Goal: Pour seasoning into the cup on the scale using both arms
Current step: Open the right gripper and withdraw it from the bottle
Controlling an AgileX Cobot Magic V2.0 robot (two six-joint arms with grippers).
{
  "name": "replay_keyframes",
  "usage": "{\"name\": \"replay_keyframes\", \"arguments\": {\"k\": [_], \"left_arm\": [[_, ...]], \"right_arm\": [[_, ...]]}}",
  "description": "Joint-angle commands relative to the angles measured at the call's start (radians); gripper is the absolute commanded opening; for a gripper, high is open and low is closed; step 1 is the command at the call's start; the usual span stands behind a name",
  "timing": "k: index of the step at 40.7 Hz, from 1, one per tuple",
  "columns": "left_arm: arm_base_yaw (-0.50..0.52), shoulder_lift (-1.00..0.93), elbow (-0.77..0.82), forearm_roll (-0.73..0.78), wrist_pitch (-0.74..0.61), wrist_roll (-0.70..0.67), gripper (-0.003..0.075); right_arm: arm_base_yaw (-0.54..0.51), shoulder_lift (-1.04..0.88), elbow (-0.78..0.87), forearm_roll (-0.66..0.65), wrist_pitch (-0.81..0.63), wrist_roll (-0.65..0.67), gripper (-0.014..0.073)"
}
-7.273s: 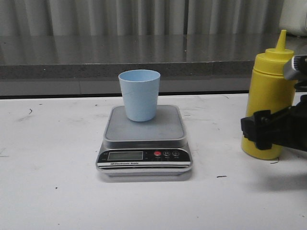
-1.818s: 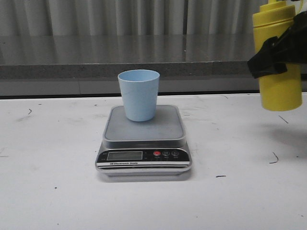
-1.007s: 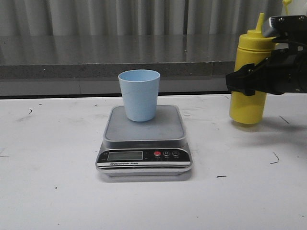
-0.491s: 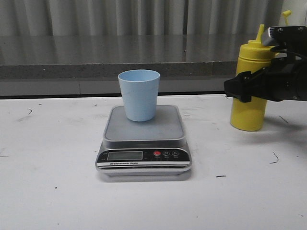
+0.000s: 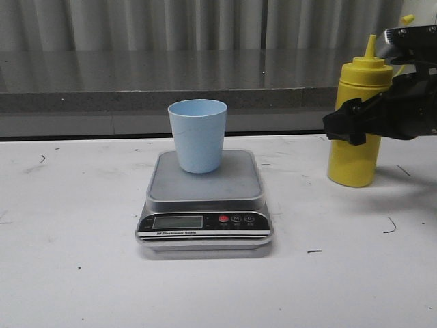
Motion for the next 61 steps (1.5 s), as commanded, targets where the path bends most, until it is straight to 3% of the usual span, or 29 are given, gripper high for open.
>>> {"name": "replay_keyframes", "arguments": {"k": [1,7,12,19,38,51,61], "left_arm": [[-0.007,-0.004,-0.025,-0.008,-0.072,-0.013,0.0293],[-0.007,-0.004,-0.025,-0.008,-0.072,-0.013,0.0293],[-0.007,-0.004,-0.025,-0.008,-0.072,-0.013,0.0293],[-0.007,-0.004,-0.025,-0.008,-0.072,-0.013,0.0293],[-0.007,-0.004,-0.025,-0.008,-0.072,-0.013,0.0293],[-0.007,-0.004,-0.025,-0.008,-0.072,-0.013,0.0293],[-0.007,-0.004,-0.025,-0.008,-0.072,-0.013,0.0293]], "right_arm": [[-0.003,-0.091,0.024,-0.008,-0.048,0.008,0.0663],[-0.003,-0.167,0.095,-0.015,-0.029,0.06,0.0663],[-0.003,-0.255,0.138,-0.014,0.107,0.087,0.0663],[0.025,-0.42,0.149,-0.024,0.475,0.238,0.0663],[0.326,-0.849,0.142,0.051,1.263,0.251,0.0663],[0.396,-1.143,0.088,0.287,1.558,0.021,0.0663],[0.396,-1.313,0.034,0.376,1.687,-0.093,0.0663]]}}
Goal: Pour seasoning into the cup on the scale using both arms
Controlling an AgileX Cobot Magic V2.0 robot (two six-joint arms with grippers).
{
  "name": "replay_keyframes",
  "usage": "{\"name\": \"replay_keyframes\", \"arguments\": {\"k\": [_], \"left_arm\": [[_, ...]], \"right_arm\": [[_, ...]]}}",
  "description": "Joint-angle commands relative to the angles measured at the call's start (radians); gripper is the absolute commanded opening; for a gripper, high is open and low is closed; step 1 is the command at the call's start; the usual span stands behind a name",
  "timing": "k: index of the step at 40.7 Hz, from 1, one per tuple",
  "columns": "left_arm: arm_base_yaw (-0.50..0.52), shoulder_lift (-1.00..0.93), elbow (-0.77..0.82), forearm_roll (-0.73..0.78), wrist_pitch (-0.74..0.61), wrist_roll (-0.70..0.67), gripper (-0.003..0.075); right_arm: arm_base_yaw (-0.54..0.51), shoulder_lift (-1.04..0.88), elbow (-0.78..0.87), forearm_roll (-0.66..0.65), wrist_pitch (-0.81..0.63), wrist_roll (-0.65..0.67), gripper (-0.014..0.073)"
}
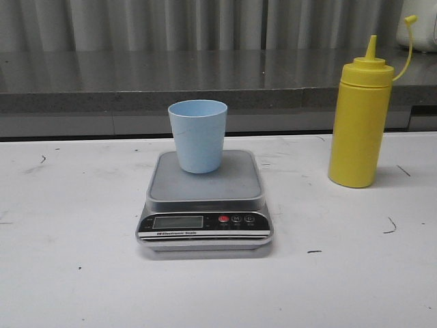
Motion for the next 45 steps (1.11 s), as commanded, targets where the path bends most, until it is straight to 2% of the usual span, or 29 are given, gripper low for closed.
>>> {"name": "replay_keyframes", "arguments": {"k": [1,15,37,41,45], "left_arm": [[-0.007,-0.004,-0.025,-0.008,-0.072,-0.013,0.0293],[-0.007,-0.004,-0.025,-0.008,-0.072,-0.013,0.0293],[-0.007,-0.004,-0.025,-0.008,-0.072,-0.013,0.0293],[-0.007,-0.004,-0.025,-0.008,-0.072,-0.013,0.0293],[-0.007,-0.004,-0.025,-0.008,-0.072,-0.013,0.0293]], "right_arm": [[0.001,-0.059,-0.038,0.037,-0.009,-0.059,0.0663],[0.001,-0.196,-0.038,0.091,0.014,-0.114,0.0663],[0.001,-0.207,-0.038,0.09,-0.043,-0.12,0.0661],[0.001,-0.207,-0.026,0.089,-0.053,-0.12,0.0602],[0.001,-0.207,-0.012,0.089,-0.056,-0.12,0.0469]]}}
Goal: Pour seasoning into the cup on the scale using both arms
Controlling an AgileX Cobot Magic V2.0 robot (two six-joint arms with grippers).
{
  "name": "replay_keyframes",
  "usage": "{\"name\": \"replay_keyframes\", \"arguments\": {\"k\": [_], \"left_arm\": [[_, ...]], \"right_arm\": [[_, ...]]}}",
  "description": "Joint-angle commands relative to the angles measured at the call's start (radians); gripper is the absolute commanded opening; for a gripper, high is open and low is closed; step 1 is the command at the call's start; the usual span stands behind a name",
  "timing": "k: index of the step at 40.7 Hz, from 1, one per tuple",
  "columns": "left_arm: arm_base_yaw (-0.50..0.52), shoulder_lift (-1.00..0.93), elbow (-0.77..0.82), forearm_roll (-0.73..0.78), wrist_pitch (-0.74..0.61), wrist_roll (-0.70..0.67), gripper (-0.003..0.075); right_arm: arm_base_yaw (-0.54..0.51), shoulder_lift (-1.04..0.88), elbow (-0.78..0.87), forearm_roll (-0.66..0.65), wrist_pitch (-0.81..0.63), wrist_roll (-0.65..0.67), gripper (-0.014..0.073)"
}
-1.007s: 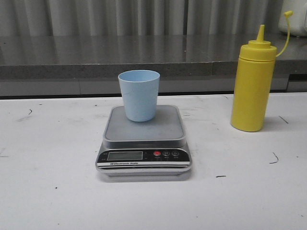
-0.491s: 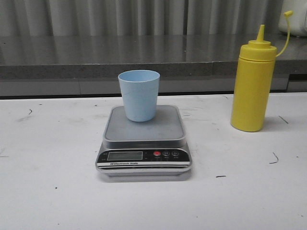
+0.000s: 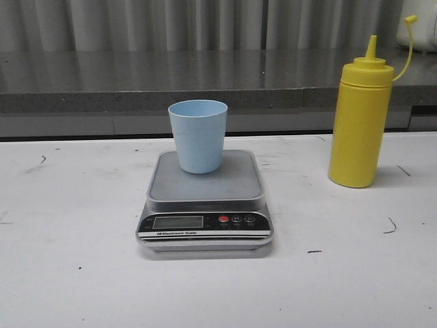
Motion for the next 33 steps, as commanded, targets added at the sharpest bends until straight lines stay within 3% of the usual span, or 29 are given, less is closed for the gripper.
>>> {"name": "replay_keyframes", "arguments": {"k": [1,9,15,19,33], "left_arm": [[-0.007,-0.004,-0.025,-0.008,-0.07,-0.013,0.0293],[-0.007,-0.004,-0.025,-0.008,-0.068,-0.013,0.027],[-0.007,-0.004,-0.025,-0.008,-0.068,-0.013,0.0087],[-0.007,-0.004,-0.025,-0.008,-0.068,-0.013,-0.0019],[-0.007,-0.004,-0.025,-0.008,-0.068,-0.013,-0.002]], "right_arm": [[0.001,0.008,-0.012,-0.005,-0.08,-0.013,0.0421],[0.001,0.008,-0.009,-0.005,-0.092,-0.013,0.0085],[0.001,0.008,-0.009,-0.005,-0.102,-0.013,-0.0074],[0.001,0.008,-0.009,-0.012,-0.105,-0.013,-0.0069],[0.001,0.008,-0.009,-0.012,-0.101,-0.012,-0.0069]]}}
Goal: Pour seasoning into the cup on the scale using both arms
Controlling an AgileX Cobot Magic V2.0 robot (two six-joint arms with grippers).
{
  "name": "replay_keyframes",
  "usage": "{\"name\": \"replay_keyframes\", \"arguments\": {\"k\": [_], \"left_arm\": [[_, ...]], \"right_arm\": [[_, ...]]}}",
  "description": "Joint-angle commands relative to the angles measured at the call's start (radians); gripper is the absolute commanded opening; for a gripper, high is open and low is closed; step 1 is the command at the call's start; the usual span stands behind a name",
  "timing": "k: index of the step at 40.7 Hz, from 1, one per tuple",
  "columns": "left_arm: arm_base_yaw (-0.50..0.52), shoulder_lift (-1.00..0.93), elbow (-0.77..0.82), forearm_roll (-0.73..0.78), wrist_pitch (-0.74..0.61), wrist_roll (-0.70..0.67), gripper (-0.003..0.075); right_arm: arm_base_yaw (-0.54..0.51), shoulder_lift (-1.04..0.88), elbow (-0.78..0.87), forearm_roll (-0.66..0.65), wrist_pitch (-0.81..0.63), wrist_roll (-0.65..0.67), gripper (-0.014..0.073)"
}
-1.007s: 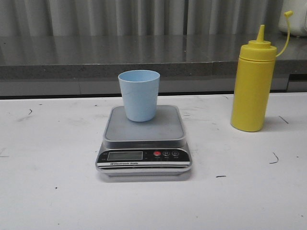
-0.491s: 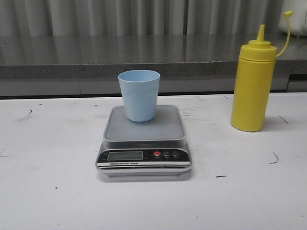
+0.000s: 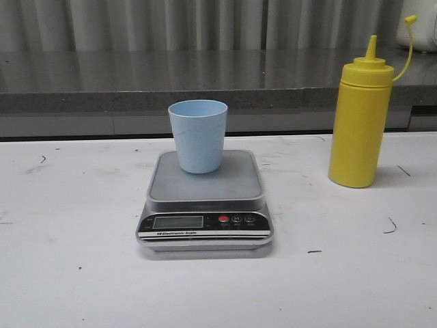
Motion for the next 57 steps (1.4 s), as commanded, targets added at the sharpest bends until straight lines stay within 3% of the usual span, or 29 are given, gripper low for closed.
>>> {"name": "replay_keyframes", "arguments": {"k": [1,25,50,57], "left_arm": [[-0.007,-0.004,-0.025,-0.008,-0.068,-0.013,-0.002],[0.014,-0.075,-0.011,-0.008,-0.068,-0.013,-0.002],[0.326,-0.441,0.24,-0.008,-0.072,-0.013,-0.002],[0.421,-0.558,0.354,-0.037,-0.257,-0.013,-0.002]], "right_arm": [[0.001,0.01,-0.027,-0.012,-0.074,-0.012,-0.0069],[0.001,0.01,-0.027,-0.012,-0.071,-0.012,-0.0069],[0.001,0.01,-0.027,-0.012,-0.071,-0.012,-0.0069],[0.001,0.01,-0.027,-0.012,-0.071,-0.012,-0.0069]]}}
